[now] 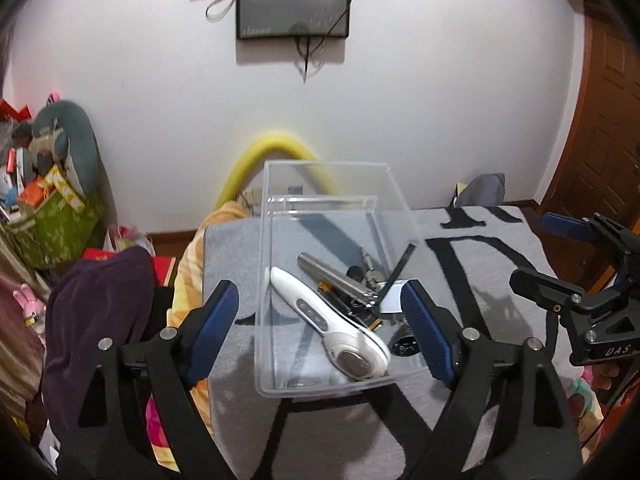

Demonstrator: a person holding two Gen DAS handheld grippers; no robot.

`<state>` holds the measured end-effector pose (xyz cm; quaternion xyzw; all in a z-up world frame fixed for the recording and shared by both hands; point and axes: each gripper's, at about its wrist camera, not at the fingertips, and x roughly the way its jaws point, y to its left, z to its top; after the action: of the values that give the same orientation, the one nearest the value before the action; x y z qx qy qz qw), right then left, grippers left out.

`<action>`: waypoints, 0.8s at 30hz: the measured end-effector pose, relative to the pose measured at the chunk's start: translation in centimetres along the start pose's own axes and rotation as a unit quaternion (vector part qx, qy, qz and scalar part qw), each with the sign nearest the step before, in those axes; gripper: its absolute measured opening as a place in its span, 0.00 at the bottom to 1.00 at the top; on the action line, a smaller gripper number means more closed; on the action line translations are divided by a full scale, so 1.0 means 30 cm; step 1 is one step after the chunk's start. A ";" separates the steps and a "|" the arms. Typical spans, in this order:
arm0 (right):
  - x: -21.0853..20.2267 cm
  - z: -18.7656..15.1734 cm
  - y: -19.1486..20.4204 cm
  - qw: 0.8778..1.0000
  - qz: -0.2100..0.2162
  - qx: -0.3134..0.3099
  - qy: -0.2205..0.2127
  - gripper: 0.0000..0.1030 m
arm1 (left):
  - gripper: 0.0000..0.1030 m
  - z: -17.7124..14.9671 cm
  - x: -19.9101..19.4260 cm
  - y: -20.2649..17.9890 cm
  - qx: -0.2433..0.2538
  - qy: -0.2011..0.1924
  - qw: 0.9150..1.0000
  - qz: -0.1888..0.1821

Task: Organize rigid objects
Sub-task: 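Set the clear box down on the blanket with the left tool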

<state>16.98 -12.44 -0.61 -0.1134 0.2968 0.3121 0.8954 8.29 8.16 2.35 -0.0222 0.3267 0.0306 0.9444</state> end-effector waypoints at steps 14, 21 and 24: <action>-0.106 -0.175 0.004 0.999 -0.038 0.020 -0.029 0.98 | 0.96 -0.161 -0.072 -0.115 0.018 -0.051 0.998 0.021; -0.125 -0.243 0.052 0.998 -0.044 0.019 -0.034 0.98 | 0.96 -0.229 -0.086 -0.148 0.020 -0.047 0.998 0.023; -0.128 -0.255 0.057 0.998 -0.042 0.019 -0.034 0.98 | 0.96 -0.245 -0.094 -0.155 0.022 -0.049 0.998 0.027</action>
<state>9.97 -15.97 -4.44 -0.0982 0.2671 0.2719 0.9193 1.89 2.95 -1.59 0.0089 0.2812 0.0499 0.9583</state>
